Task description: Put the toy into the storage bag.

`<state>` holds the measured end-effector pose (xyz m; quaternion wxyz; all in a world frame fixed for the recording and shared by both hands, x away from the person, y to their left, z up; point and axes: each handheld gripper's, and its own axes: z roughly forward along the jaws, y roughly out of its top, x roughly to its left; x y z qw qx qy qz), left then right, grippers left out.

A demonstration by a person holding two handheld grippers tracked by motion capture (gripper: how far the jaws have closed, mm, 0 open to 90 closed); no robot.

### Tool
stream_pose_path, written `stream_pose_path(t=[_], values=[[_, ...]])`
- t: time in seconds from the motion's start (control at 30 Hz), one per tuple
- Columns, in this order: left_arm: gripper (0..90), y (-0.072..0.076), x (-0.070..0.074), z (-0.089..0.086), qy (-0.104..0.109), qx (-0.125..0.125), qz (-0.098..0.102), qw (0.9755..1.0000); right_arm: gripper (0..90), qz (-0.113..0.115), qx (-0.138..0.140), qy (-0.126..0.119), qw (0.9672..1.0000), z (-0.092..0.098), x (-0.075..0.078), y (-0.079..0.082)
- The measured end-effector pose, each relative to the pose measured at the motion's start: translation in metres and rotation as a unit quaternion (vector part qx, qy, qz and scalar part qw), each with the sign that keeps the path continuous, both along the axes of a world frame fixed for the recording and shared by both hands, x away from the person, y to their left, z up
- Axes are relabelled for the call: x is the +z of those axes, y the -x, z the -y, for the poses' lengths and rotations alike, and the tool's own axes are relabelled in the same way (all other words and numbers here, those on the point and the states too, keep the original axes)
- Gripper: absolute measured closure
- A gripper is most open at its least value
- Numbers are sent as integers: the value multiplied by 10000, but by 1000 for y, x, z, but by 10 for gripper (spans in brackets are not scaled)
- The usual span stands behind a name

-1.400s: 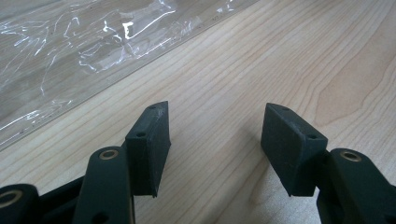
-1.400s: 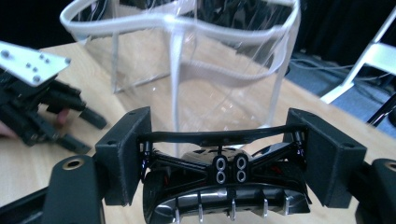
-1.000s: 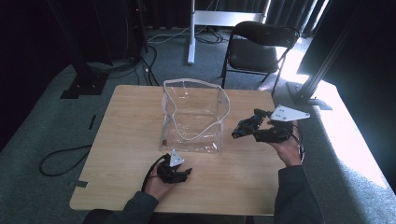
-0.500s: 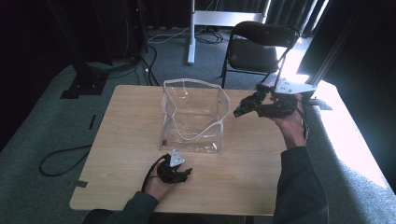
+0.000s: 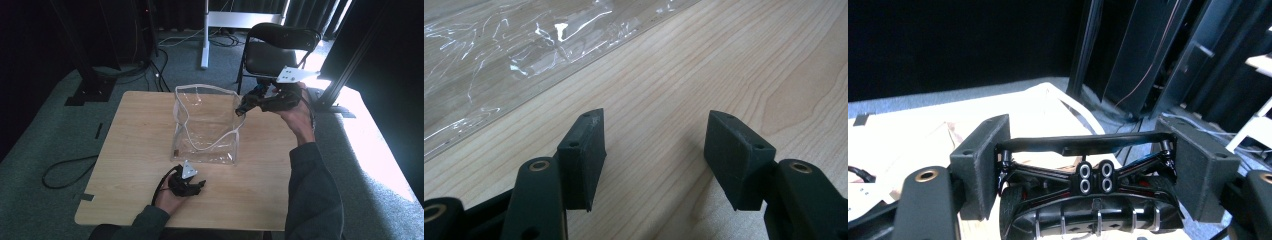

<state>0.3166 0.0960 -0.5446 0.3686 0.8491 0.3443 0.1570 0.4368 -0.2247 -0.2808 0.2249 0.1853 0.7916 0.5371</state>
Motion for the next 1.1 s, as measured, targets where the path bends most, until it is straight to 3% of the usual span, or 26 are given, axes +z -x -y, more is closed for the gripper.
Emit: stream_pose_path(t=[0.2,0.37,1.1], values=[[422,0,0,1,20,15,-1,10000,247,-215,140,173,9995,-8,-10,-10],[421,0,0,1,31,29,-9,10000,247,-401,242,177,9987,-9,-21,-17],[417,-1,0,2,6,16,-16,10000,247,-1065,323,526,9924,-23,-77,-37]])
